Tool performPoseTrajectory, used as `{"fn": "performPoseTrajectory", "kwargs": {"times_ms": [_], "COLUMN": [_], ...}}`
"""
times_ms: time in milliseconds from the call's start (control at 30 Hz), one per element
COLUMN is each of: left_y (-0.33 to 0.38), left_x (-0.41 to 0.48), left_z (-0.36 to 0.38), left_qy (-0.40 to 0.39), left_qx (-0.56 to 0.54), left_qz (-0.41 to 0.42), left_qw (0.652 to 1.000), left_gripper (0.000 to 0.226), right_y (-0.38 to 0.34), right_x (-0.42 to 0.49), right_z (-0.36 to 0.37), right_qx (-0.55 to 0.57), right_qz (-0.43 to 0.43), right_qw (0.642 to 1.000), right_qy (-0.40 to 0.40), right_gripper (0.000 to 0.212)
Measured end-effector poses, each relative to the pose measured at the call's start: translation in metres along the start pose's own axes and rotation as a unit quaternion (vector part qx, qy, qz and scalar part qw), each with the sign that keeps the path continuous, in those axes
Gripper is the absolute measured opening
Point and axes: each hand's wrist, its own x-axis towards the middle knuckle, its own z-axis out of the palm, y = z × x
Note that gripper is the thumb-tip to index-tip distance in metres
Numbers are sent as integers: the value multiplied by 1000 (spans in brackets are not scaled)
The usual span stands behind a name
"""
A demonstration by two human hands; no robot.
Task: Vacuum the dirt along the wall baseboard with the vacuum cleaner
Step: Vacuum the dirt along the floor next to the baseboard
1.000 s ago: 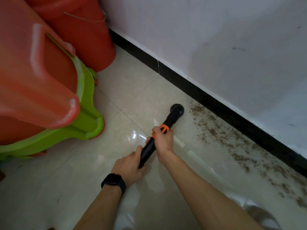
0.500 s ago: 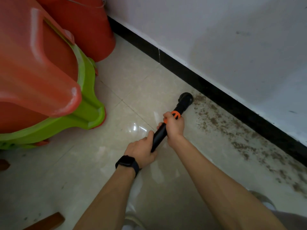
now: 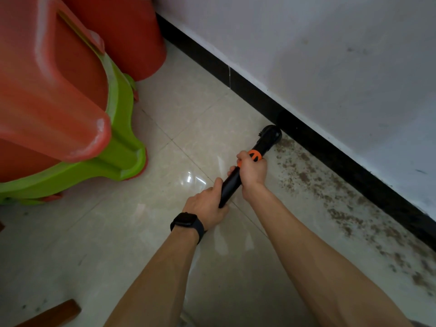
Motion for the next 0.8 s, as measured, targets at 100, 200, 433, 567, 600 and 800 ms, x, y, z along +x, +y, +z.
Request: {"fn": "performPoseTrajectory", "kwargs": {"times_ms": [100,200,433,567,600,800], "left_y": [-1,-1,-8,-25,-28,-29], "left_x": [5,9,13,7,3,-6], "left_z": [1,2,-1,-7,-7,-5], "left_qy": [6,14,21,25,20,2], "left_qx": [-10,-20,-43,-29,-26,-12], "left_qz": [-11,-26,-45,-51,-52,-41], "left_qw": [1000,999,998,998,998,999], "left_gripper": [40,40,39,39,40,41], "right_y": [-2,-4,-7,-1,2,12], "right_x": [6,12,17,11,8,-1], "right_z": [3,8,24,31,31,25], "right_qx": [-10,-23,-54,-49,-50,-58], "right_qz": [-5,-9,5,20,25,22], "right_qw": [1000,1000,997,995,994,995], "right_qy": [-2,-12,-53,-84,-89,-74], "right_gripper": [31,30,34,35,34,37]}}
